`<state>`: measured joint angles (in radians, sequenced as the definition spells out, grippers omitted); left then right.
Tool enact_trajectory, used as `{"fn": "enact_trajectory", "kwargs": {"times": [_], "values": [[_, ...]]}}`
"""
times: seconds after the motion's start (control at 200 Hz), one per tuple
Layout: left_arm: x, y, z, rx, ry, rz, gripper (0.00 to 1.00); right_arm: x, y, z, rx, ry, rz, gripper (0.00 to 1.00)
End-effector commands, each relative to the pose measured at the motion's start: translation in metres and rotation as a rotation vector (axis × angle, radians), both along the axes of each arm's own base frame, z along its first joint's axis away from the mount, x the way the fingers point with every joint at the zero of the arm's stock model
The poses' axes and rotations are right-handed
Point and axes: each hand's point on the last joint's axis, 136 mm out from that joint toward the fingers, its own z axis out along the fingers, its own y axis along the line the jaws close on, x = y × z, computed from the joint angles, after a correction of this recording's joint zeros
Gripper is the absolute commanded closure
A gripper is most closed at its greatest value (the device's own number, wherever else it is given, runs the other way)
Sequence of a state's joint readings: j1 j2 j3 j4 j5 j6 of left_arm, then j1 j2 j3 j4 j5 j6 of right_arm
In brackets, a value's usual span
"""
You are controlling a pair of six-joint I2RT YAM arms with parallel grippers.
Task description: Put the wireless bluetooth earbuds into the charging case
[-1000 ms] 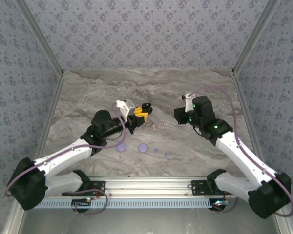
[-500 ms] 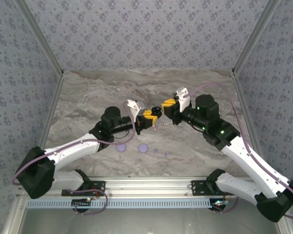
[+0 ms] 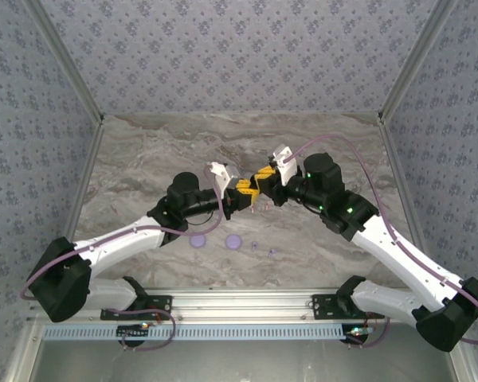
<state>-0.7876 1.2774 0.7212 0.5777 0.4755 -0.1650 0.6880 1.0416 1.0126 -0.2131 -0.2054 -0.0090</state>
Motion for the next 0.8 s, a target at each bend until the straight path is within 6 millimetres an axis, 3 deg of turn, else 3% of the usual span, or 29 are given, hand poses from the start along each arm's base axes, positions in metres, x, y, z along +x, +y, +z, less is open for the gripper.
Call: {"fn": "enact_trajectory", "kwargs": {"times": [0.0,0.65,0.794], "values": [[-0.004,-0.003,0.018,-0.03,-0.052,-0.023,1.0,-0.001,-0.004,0.011,-0.015,-0.034,-0.009,0.82],[-0.004,-0.003,0.02,-0.034,-0.055,-0.019,1.0,-0.009,0.002,-0.008,-0.059,0.022,0.044,0.82],[-0.004,-0.003,0.02,-0.035,-0.056,-0.02,1.0,-0.012,0.007,-0.009,-0.052,0.052,0.07,0.76]]}}
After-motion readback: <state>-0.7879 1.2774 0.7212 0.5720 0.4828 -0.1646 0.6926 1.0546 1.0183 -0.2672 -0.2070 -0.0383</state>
